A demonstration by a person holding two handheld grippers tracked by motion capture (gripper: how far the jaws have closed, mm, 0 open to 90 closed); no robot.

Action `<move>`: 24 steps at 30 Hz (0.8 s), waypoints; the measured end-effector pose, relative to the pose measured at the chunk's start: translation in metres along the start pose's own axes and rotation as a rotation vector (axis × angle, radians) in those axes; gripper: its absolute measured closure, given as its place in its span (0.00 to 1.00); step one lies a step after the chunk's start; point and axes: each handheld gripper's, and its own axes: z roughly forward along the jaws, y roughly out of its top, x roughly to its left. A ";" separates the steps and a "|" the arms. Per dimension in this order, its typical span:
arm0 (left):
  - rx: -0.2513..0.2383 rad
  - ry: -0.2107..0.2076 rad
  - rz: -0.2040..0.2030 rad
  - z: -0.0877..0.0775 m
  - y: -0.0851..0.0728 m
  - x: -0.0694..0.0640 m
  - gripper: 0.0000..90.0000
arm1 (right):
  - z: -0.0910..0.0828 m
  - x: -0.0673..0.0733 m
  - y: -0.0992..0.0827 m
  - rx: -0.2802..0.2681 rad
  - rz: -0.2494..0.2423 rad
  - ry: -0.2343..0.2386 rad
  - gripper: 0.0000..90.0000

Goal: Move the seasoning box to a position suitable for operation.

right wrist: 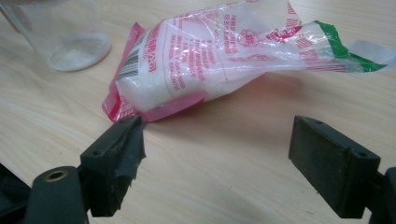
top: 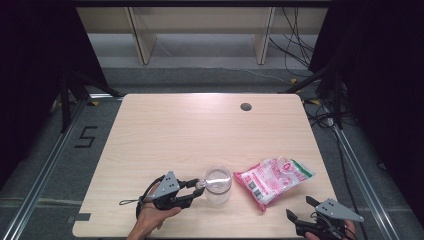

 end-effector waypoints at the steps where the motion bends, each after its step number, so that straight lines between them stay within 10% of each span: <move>1: 0.001 -0.007 0.005 0.001 0.000 -0.001 0.72 | -0.001 0.000 0.000 0.012 0.007 0.001 0.21; 24: 0.038 0.056 0.083 0.024 0.011 0.001 0.81 | 0.001 0.001 -0.001 0.007 0.017 0.004 0.22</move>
